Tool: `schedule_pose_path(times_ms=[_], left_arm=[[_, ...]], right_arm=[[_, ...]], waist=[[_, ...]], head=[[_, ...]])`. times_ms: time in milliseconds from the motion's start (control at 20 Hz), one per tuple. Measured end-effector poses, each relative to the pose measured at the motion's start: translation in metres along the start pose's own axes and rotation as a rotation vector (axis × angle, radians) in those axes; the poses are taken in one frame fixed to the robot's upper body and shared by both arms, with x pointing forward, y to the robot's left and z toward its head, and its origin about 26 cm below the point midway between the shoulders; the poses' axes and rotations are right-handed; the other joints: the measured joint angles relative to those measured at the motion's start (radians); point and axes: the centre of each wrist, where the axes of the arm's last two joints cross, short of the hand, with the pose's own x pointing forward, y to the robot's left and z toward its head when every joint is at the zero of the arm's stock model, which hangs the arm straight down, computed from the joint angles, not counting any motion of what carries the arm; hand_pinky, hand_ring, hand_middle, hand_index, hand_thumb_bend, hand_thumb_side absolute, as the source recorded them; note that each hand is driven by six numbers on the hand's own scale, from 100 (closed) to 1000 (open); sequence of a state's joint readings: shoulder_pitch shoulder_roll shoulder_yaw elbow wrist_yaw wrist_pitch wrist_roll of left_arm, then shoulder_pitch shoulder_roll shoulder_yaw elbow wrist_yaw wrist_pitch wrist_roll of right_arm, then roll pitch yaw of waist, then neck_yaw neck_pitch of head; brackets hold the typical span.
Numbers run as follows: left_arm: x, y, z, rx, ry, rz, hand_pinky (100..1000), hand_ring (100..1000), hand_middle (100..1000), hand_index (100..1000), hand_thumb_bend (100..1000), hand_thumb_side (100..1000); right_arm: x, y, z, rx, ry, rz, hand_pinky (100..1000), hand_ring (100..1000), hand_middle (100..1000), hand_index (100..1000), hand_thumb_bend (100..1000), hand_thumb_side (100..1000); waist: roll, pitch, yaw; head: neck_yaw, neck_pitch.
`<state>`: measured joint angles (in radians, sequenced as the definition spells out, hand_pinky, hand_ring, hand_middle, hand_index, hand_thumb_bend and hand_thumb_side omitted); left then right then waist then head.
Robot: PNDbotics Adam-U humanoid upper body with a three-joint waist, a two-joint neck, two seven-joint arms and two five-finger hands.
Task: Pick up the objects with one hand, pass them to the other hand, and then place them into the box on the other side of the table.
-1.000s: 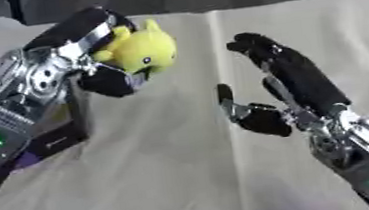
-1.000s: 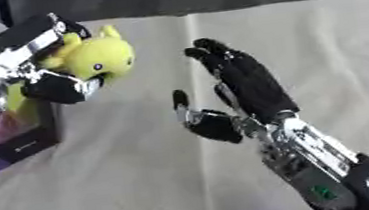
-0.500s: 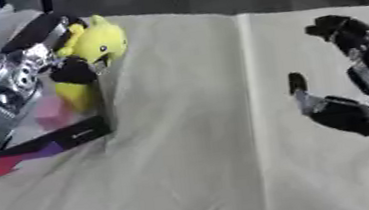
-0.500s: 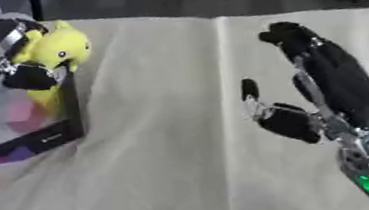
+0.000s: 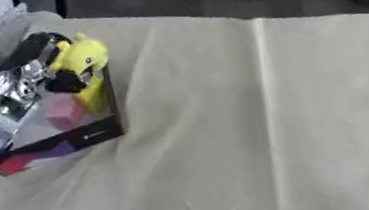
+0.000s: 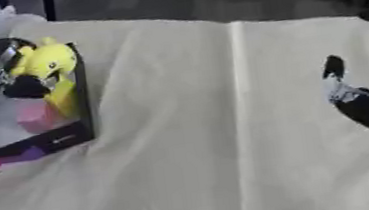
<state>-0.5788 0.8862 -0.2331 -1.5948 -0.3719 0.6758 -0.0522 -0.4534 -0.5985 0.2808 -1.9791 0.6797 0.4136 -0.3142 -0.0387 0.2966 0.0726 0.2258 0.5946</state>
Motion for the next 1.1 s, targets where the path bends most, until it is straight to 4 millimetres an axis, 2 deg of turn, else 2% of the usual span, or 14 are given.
schedule_pose_path(times_ms=[150, 250, 350, 400, 500, 600, 650, 750, 800, 950, 1000, 1050, 1100], left_arm=[[-0.013, -0.001, -0.003, 0.015, 0.047, -0.005, 753, 603, 417, 589, 100, 100], [-0.020, -0.001, -0.004, 0.016, 0.069, -0.008, 781, 649, 505, 685, 185, 100], [-0.025, -0.002, -0.005, 0.013, 0.088, -0.015, 840, 749, 621, 785, 245, 100], [-0.027, -0.003, -0.005, 0.007, 0.098, -0.021, 869, 798, 671, 824, 322, 124], [-0.032, -0.005, -0.006, -0.013, 0.119, -0.041, 906, 849, 714, 860, 484, 381], [-0.036, -0.006, -0.007, -0.040, 0.141, -0.064, 959, 886, 748, 897, 681, 501], [-0.037, -0.006, -0.008, -0.050, 0.151, -0.081, 973, 897, 756, 906, 707, 507], [-0.039, -0.005, -0.009, -0.063, 0.167, -0.115, 985, 906, 764, 912, 723, 521], [-0.040, -0.005, -0.009, -0.071, 0.173, -0.131, 985, 906, 763, 912, 710, 549], [-0.042, -0.003, -0.010, -0.099, 0.178, -0.154, 986, 901, 758, 907, 689, 548], [-0.042, -0.002, -0.010, -0.104, 0.179, -0.157, 986, 901, 758, 907, 689, 548], [-0.043, 0.000, -0.011, -0.106, 0.180, -0.158, 981, 890, 747, 899, 639, 545], [-0.042, 0.002, -0.010, -0.103, 0.181, -0.155, 976, 882, 741, 894, 594, 551]], right_arm=[[-0.006, -0.003, 0.000, -0.038, 0.027, 0.008, 811, 785, 882, 878, 167, 444], [-0.009, -0.005, 0.000, -0.055, 0.040, 0.011, 810, 783, 881, 878, 166, 444], [-0.011, -0.006, 0.000, -0.067, 0.049, 0.015, 809, 782, 880, 877, 165, 445], [-0.012, -0.007, 0.000, -0.073, 0.052, 0.017, 809, 781, 880, 877, 164, 447], [-0.012, -0.007, 0.000, -0.079, 0.057, 0.016, 808, 781, 880, 878, 163, 449], [-0.013, -0.008, 0.000, -0.086, 0.062, 0.016, 808, 780, 880, 878, 162, 450], [-0.013, -0.008, 0.000, -0.086, 0.064, 0.016, 808, 780, 880, 878, 160, 452], [-0.014, -0.007, 0.000, -0.088, 0.064, 0.016, 808, 780, 880, 878, 161, 450], [-0.014, -0.007, 0.001, -0.088, 0.065, 0.016, 808, 779, 880, 878, 161, 450], [-0.015, -0.008, 0.000, -0.097, 0.068, 0.017, 808, 779, 879, 877, 160, 450], [-0.015, -0.008, 0.000, -0.098, 0.069, 0.017, 807, 778, 881, 878, 114, 461], [-0.015, -0.008, 0.000, -0.100, 0.070, 0.017, 806, 778, 880, 877, 159, 448], [-0.015, -0.008, 0.000, -0.103, 0.071, 0.017, 805, 777, 880, 877, 158, 447]], waist=[[-0.001, 0.002, -0.001], [-0.002, 0.003, -0.001], [-0.004, 0.005, -0.001], [-0.005, 0.005, -0.001], [-0.005, 0.006, -0.001], [-0.005, 0.006, -0.001], [-0.005, 0.006, -0.001], [-0.005, 0.006, -0.002], [-0.005, 0.006, -0.002], [-0.002, 0.006, -0.004], [-0.001, 0.006, -0.004], [0.000, 0.006, -0.004], [0.001, 0.006, -0.004]], head=[[0.006, -0.004], [0.010, -0.005], [0.013, -0.007], [0.015, -0.008], [0.019, -0.008], [0.020, -0.007], [0.020, -0.007], [0.020, -0.007], [0.020, -0.007], [0.020, -0.007], [0.020, -0.007], [0.020, -0.006], [0.019, -0.006]])
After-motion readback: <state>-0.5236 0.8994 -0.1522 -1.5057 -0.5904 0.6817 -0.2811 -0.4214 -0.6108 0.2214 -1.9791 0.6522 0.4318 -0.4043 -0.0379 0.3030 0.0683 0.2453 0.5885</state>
